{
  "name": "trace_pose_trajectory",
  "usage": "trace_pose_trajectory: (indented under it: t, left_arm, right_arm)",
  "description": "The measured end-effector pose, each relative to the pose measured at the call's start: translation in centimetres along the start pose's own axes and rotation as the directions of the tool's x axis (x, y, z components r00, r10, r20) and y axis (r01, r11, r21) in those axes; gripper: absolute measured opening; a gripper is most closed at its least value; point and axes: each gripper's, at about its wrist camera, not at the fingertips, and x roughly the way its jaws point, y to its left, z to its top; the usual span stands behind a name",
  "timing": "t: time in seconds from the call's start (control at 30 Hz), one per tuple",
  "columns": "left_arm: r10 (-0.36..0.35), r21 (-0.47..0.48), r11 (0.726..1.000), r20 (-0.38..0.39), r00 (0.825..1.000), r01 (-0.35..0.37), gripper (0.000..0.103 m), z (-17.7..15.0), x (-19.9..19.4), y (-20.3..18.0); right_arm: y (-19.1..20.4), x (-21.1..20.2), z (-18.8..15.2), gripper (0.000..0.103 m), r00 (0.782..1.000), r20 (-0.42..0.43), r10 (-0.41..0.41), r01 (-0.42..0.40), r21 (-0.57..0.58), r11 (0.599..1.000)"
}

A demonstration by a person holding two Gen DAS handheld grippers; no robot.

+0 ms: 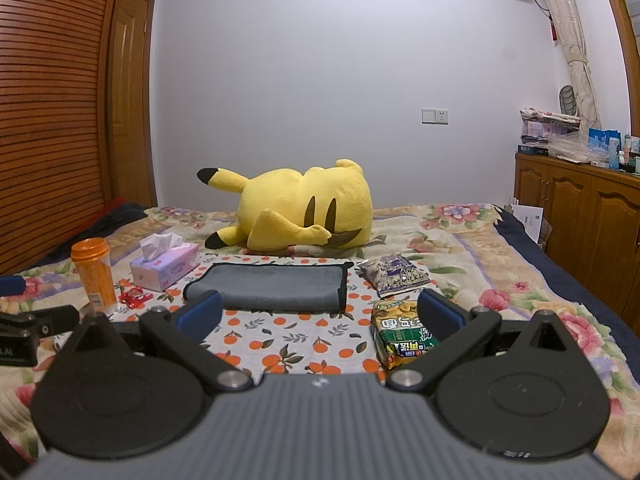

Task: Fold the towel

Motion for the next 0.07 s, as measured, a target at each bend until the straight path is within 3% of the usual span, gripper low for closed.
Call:
trace_pose_trajectory:
  t: [0.07]
  left_arm:
    - [0.0, 0.001, 1.0, 0.0, 1.0, 0.0, 0.103, 0.01, 0.01, -0.02]
  right_arm:
    - [0.0, -0.03, 0.0, 0.103, 1.0, 0.0, 0.0, 0.0, 0.0, 1.0]
